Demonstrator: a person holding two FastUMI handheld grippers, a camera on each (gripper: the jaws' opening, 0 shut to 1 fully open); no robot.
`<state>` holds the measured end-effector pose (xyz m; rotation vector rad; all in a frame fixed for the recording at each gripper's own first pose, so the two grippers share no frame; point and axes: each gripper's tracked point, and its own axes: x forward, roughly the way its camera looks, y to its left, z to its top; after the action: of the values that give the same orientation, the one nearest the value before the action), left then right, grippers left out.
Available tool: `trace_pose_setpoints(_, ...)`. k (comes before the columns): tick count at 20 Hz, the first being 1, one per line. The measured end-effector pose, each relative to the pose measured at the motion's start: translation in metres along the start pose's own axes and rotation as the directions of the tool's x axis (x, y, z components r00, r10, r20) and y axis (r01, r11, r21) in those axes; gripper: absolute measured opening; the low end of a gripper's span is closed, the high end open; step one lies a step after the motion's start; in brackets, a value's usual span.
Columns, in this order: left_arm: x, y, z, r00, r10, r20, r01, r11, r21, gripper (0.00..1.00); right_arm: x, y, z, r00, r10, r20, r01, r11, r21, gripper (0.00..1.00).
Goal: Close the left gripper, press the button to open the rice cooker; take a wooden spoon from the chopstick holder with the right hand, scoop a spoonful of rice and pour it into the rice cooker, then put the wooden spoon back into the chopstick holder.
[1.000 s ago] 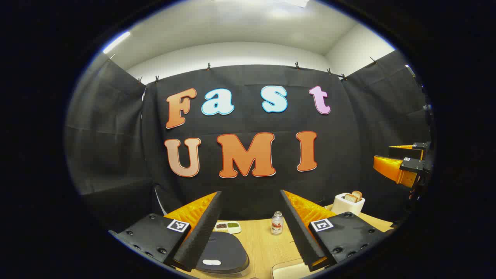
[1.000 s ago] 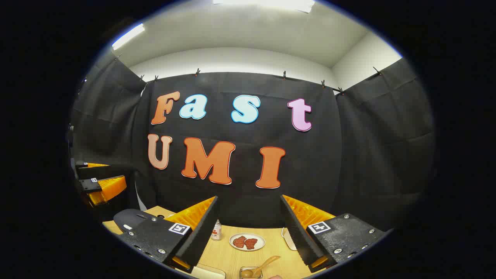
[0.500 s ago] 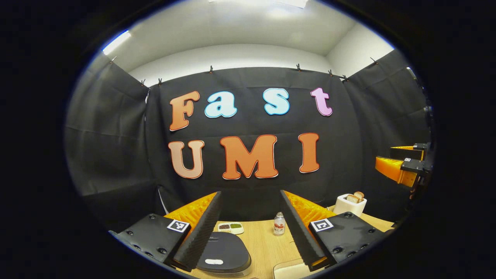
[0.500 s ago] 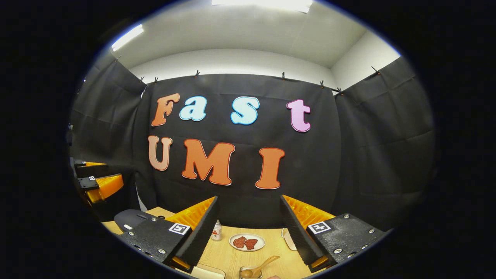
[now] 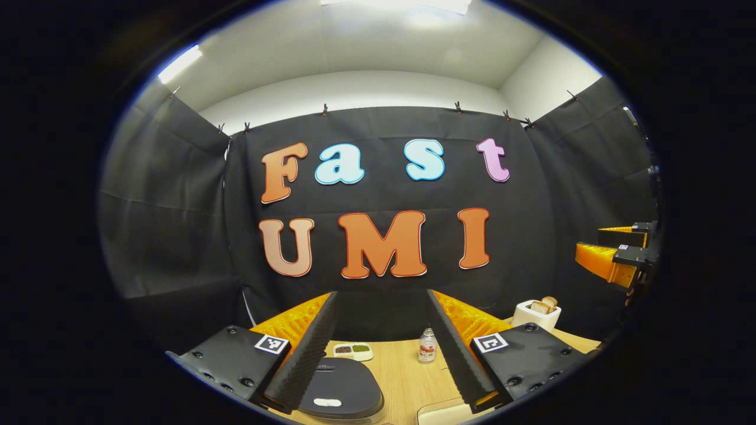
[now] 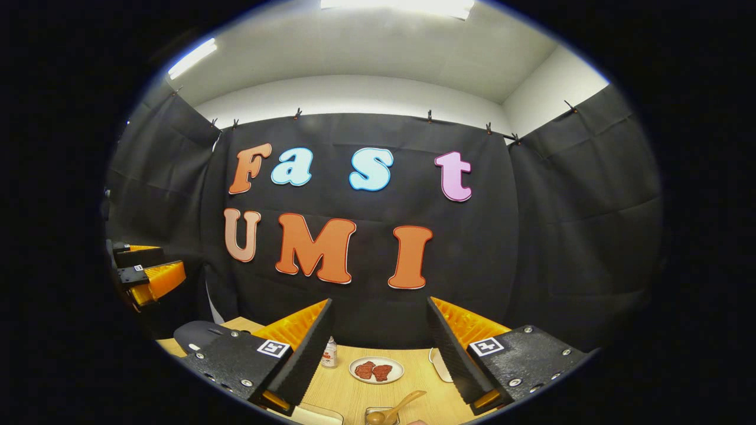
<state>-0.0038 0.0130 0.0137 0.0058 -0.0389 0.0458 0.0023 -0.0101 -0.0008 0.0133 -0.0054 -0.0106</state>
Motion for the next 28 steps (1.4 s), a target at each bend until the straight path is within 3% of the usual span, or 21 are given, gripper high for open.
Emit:
trace_pose_setpoints(2,0.002,0.003,-0.001,1.000,0.012,-0.002,-0.011,1.000,0.011,1.00,0.001,-0.002,-0.003,1.000,-0.007,-0.006,0.007,1.000,0.001,0.95)
trace_pose_setpoints(9,0.004,0.017,-0.005,0.998,0.054,-0.014,-0.054,0.998,0.031,0.94,0.005,-0.004,-0.012,1.000,-0.015,-0.026,0.015,1.000,-0.002,0.95)
trace_pose_setpoints(16,0.011,0.042,-0.039,0.982,0.153,-0.111,-0.147,0.987,0.062,0.14,0.007,0.000,-0.021,0.999,-0.012,-0.045,0.012,1.000,-0.008,0.95)
trace_pose_setpoints(18,0.014,0.038,-0.062,0.973,0.122,-0.197,-0.120,0.992,0.026,0.11,0.008,-0.001,-0.026,0.998,-0.016,-0.054,0.015,1.000,-0.011,0.95)
trace_pose_setpoints(23,0.023,0.058,-0.122,0.901,0.148,-0.409,-0.161,0.987,0.005,0.10,0.009,-0.004,-0.038,0.996,-0.024,-0.084,0.024,1.000,0.003,0.95)
trace_pose_setpoints(25,0.028,0.065,-0.146,0.854,0.130,-0.504,-0.165,0.986,-0.025,0.10,0.010,-0.006,-0.047,0.993,-0.030,-0.111,0.029,1.000,-0.006,0.95)
trace_pose_setpoints(28,0.033,0.079,-0.183,0.752,0.087,-0.653,-0.201,0.974,-0.102,0.10,0.009,-0.010,-0.056,0.990,-0.039,-0.136,0.039,0.999,-0.008,0.95)
